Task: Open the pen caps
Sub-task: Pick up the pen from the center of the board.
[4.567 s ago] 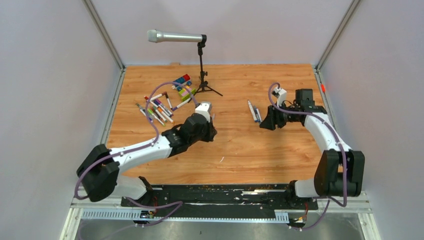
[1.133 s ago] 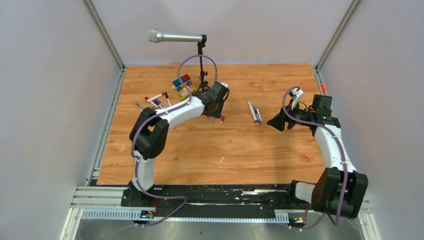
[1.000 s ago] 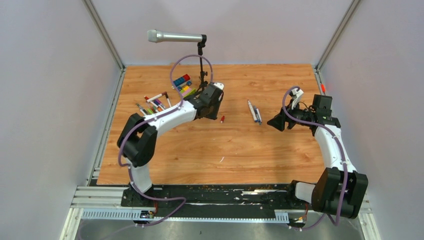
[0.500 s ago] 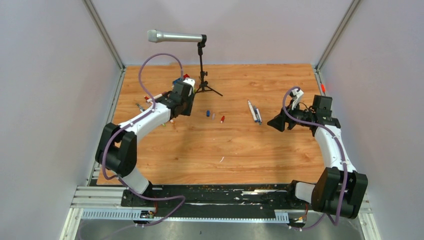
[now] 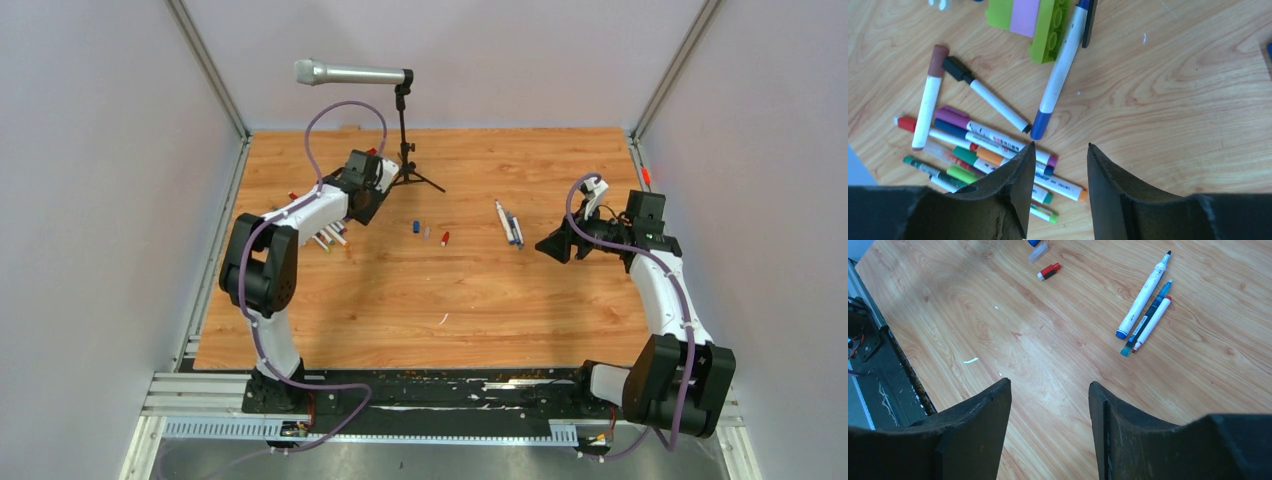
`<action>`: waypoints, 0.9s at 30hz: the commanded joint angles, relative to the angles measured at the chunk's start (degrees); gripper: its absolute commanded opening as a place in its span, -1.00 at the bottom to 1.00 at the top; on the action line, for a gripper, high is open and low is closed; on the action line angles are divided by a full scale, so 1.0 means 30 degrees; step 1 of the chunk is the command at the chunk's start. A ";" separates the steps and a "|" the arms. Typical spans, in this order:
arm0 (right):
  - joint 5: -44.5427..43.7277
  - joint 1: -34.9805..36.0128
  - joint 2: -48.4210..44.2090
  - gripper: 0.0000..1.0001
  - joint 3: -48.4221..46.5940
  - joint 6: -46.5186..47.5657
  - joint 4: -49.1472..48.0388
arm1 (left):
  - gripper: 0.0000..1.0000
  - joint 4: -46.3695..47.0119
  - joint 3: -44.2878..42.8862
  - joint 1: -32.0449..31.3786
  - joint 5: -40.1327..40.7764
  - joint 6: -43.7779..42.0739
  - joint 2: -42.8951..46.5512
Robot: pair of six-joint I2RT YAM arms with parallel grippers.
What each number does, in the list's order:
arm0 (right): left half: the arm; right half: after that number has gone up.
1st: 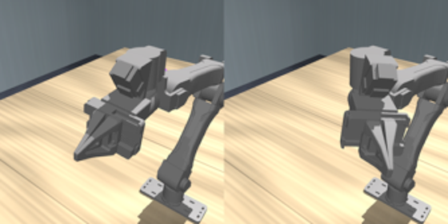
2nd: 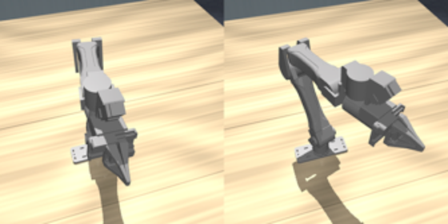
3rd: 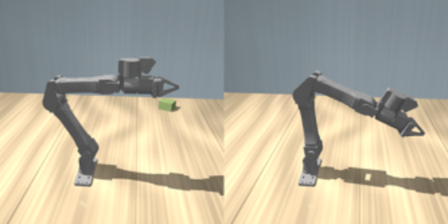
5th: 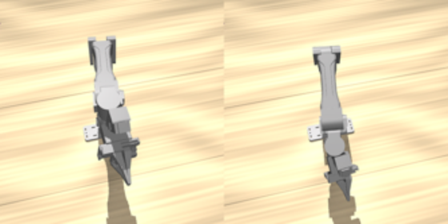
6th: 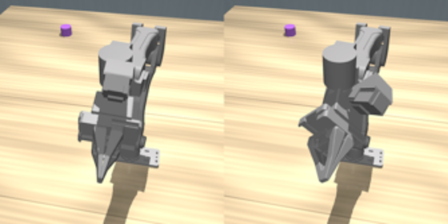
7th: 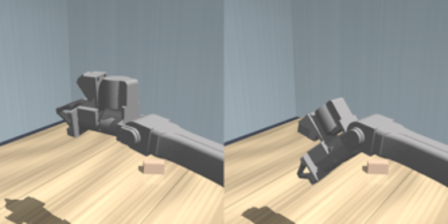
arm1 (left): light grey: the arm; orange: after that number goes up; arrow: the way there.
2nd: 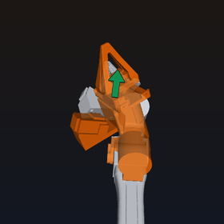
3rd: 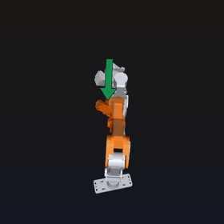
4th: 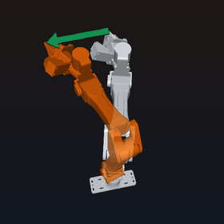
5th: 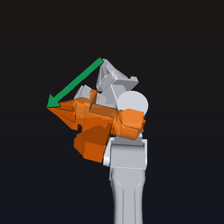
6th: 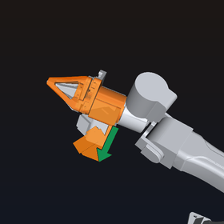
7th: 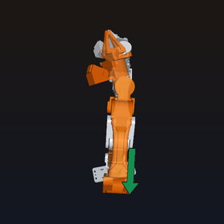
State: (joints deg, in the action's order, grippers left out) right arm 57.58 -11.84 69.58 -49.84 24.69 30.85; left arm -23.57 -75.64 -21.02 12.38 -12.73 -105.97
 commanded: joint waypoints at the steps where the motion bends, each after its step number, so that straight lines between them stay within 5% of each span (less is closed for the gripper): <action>1: 0.0638 -0.0156 0.0037 0.17 0.0037 0.0499 -0.0645 | -0.07 0.0065 -0.1871 0.0959 -0.2075 -0.1723 -0.0971; 8: 0.0561 -0.0213 0.0066 0.17 0.0039 0.0530 -0.0645 | -0.26 -0.1076 -0.4090 0.1544 -0.3263 -0.1935 -0.3065; 27: 0.0465 -0.0303 0.0386 0.17 0.0033 0.0602 -0.0641 | -0.39 -0.2011 -0.5495 0.2643 -0.5235 -0.1608 -0.5420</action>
State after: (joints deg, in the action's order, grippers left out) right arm 57.58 -12.47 70.22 -49.76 24.80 30.57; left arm -29.02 -89.76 -13.50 -1.23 -17.04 -120.79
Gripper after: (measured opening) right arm 0.585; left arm 0.313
